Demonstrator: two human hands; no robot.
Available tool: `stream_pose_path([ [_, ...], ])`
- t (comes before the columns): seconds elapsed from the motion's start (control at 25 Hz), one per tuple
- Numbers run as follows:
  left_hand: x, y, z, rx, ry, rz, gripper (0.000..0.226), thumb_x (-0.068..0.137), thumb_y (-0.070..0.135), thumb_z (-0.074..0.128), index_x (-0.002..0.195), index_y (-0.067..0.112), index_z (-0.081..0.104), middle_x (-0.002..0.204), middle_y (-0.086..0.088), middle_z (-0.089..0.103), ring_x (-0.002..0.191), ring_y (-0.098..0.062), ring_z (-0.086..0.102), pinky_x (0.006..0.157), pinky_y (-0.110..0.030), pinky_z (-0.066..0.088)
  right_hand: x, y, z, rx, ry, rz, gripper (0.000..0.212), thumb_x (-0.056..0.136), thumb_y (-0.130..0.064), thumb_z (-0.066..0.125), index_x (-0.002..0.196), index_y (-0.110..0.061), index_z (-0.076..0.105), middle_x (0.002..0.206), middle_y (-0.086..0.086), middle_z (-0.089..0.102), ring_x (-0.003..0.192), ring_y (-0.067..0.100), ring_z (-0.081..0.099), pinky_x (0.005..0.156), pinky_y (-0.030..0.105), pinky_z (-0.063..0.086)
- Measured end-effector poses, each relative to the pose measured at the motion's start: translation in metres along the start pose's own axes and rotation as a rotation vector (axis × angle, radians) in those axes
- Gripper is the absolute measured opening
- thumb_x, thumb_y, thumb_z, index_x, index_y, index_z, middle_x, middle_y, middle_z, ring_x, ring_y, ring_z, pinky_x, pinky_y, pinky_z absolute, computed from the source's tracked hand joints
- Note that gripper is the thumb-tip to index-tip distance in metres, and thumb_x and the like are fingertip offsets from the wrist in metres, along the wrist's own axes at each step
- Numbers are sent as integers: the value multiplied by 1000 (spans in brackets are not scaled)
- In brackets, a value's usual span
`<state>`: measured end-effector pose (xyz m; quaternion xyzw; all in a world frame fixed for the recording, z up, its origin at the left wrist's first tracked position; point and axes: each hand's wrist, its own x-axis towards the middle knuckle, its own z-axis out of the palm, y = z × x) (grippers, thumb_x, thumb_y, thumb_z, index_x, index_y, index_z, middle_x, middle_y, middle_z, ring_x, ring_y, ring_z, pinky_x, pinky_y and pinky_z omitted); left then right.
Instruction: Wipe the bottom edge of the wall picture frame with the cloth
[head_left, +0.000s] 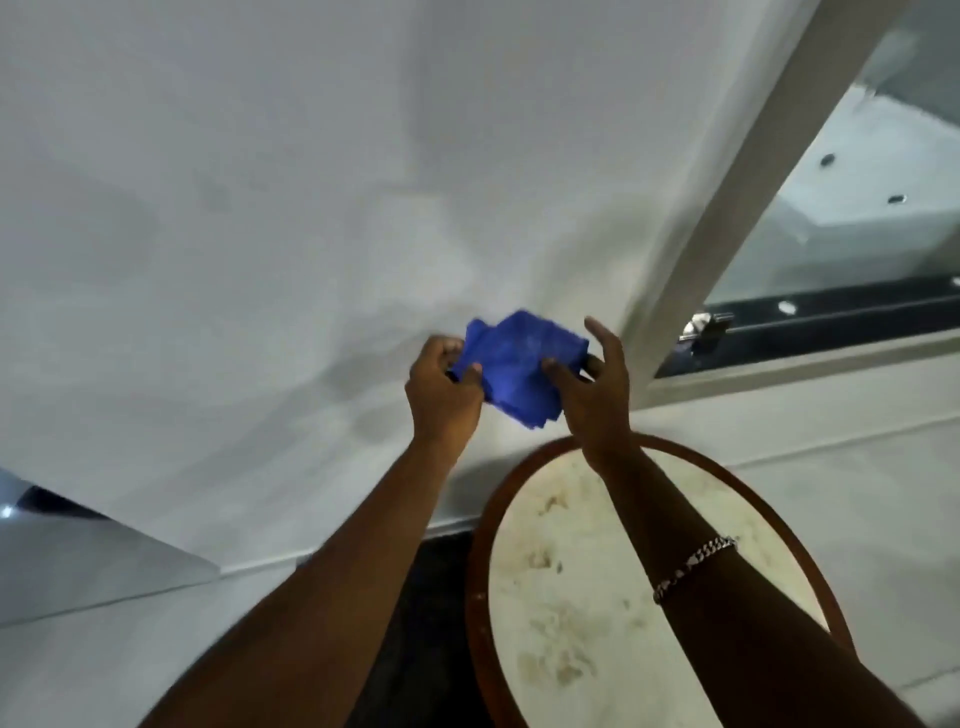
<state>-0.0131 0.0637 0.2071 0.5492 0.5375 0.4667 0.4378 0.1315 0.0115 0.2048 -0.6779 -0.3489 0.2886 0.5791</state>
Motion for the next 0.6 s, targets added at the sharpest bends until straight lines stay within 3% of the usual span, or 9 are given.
stream_pose_path([
  [0.08,-27,-77,26,184,-91,-155,7,76,7,63,81,11,63,76,-7,68,74,-27,64,69,-33,51,-10,77,-11,-112,5,155,64,84,-10,73,138,-18,40,114,4,62,103,21,62,95,45,54],
  [0.16,-47,-141,47,336,-201,-238,11,77,13,58,82,8,66,78,-11,69,77,-32,64,67,-34,47,-13,141,-18,-163,-27,280,64,85,-10,72,139,-18,39,126,14,61,111,28,60,99,50,53],
  [0.32,-67,-220,72,341,-421,-434,25,81,-3,55,98,14,59,99,-21,71,91,-38,67,78,-47,56,-11,232,-21,-404,-209,427,65,88,-4,61,144,-16,30,129,19,59,113,32,59,89,36,50],
  [0.44,-73,-237,68,397,-545,-506,48,86,0,58,132,8,50,127,-15,63,115,-30,61,95,-36,52,-13,259,-26,-547,-328,433,71,87,-3,62,148,-10,25,141,21,50,126,36,51,100,37,46],
  [0.52,-71,-217,60,466,-498,-421,56,90,1,56,143,5,41,142,-13,54,130,-29,52,105,-30,42,-17,243,-21,-620,-365,341,75,89,-13,66,149,-9,22,152,17,38,139,33,40,113,40,37],
  [0.6,-69,-178,48,488,-343,-247,55,94,2,53,147,4,37,150,-14,46,140,-27,42,112,-26,31,-22,206,-20,-668,-356,114,71,91,-28,65,148,-10,27,155,13,35,143,28,34,118,41,32],
])
